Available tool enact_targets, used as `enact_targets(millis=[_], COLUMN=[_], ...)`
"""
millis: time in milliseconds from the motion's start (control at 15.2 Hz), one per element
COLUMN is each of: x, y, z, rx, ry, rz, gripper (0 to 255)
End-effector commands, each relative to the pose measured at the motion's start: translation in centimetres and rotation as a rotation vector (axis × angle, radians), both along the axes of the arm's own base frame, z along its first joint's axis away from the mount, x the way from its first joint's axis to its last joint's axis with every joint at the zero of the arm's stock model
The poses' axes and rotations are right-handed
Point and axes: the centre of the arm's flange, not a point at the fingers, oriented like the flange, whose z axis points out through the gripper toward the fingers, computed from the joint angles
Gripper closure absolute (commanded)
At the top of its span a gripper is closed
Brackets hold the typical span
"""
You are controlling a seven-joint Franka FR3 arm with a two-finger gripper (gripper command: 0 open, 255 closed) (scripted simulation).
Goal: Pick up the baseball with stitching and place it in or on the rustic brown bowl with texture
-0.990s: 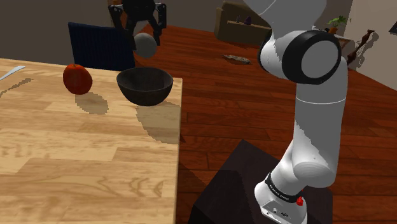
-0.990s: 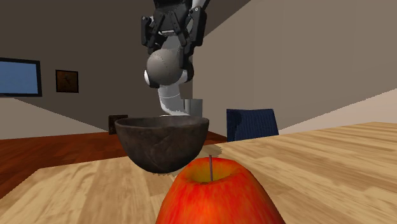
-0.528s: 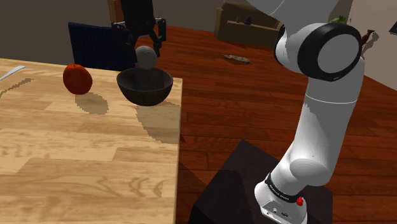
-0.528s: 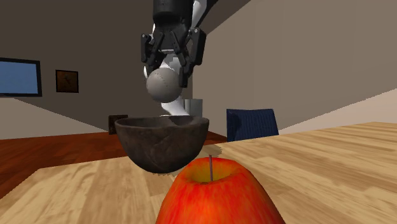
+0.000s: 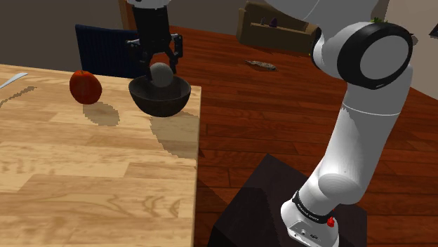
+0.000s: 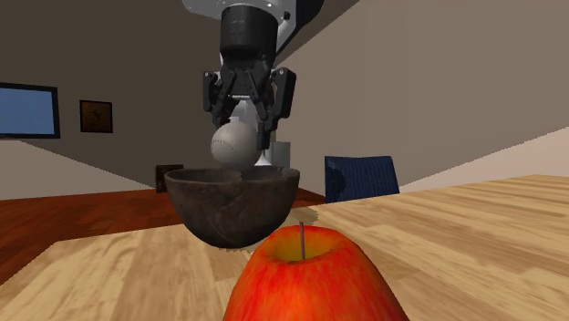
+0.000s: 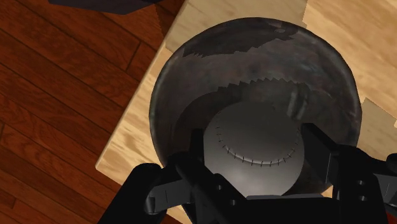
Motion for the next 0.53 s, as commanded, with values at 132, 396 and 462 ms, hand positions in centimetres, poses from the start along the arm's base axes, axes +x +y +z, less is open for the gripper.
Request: enact_targets(millis=[132,396,462], x=[0.01,0.01,0.01], y=[-0.03,-0.03,-0.03], z=[-0.06,-0.06,-0.06], rx=[0.0,0.0,0.0], ry=[0.0,0.0,0.0], rz=[0.0,0.0,0.0], gripper=[255,0,0])
